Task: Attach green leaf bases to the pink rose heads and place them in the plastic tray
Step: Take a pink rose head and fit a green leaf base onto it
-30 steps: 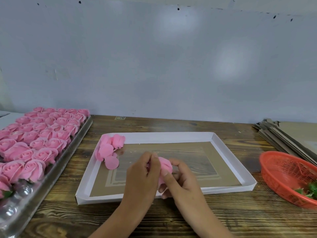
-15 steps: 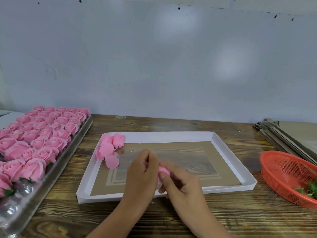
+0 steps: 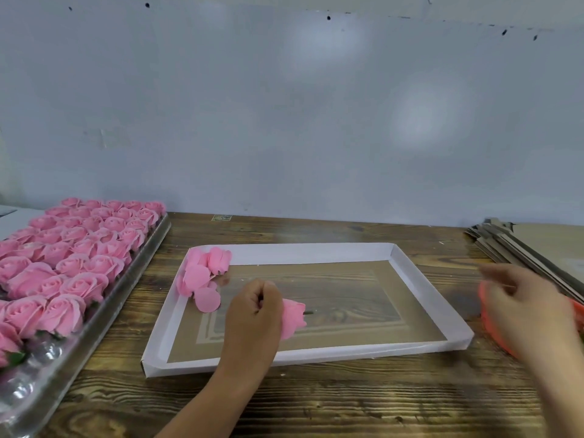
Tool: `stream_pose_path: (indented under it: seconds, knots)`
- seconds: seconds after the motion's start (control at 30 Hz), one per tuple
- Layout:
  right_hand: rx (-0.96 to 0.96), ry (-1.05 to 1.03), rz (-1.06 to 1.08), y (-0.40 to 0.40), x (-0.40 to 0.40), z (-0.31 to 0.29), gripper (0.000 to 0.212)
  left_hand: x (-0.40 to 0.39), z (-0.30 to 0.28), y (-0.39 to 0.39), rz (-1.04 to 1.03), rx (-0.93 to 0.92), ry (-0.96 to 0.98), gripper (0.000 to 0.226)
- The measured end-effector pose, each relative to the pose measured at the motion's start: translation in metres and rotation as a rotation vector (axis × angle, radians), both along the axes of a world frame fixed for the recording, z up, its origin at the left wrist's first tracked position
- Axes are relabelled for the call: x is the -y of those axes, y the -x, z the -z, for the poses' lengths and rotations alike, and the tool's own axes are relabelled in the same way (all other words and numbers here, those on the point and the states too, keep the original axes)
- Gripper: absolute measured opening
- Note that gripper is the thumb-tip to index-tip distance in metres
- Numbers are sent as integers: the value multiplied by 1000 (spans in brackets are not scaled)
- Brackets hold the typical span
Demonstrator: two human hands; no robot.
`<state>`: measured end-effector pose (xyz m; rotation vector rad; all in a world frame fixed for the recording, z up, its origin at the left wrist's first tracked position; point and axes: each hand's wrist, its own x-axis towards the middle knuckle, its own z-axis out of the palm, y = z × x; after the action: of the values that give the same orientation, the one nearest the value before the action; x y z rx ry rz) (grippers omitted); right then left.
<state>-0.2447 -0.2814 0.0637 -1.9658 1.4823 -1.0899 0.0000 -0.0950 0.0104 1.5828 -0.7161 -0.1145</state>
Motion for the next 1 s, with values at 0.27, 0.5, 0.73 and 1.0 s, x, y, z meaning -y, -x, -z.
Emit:
stream_pose_path:
  seconds: [0.27, 0.5, 0.73, 1.0]
  knots:
    - [-611, -380, 158, 111, 182, 78, 11, 0, 2, 3, 36, 3, 10, 33]
    - [-704, -279, 120, 89, 171, 72, 7, 2, 5, 1, 21, 28, -10, 35]
    - [-540, -255, 15, 108, 186, 71, 17, 2, 6, 0, 18, 21, -17, 37]
    - [-609, 35, -51, 122, 201, 86, 46, 1, 2, 2, 35, -2, -6, 36]
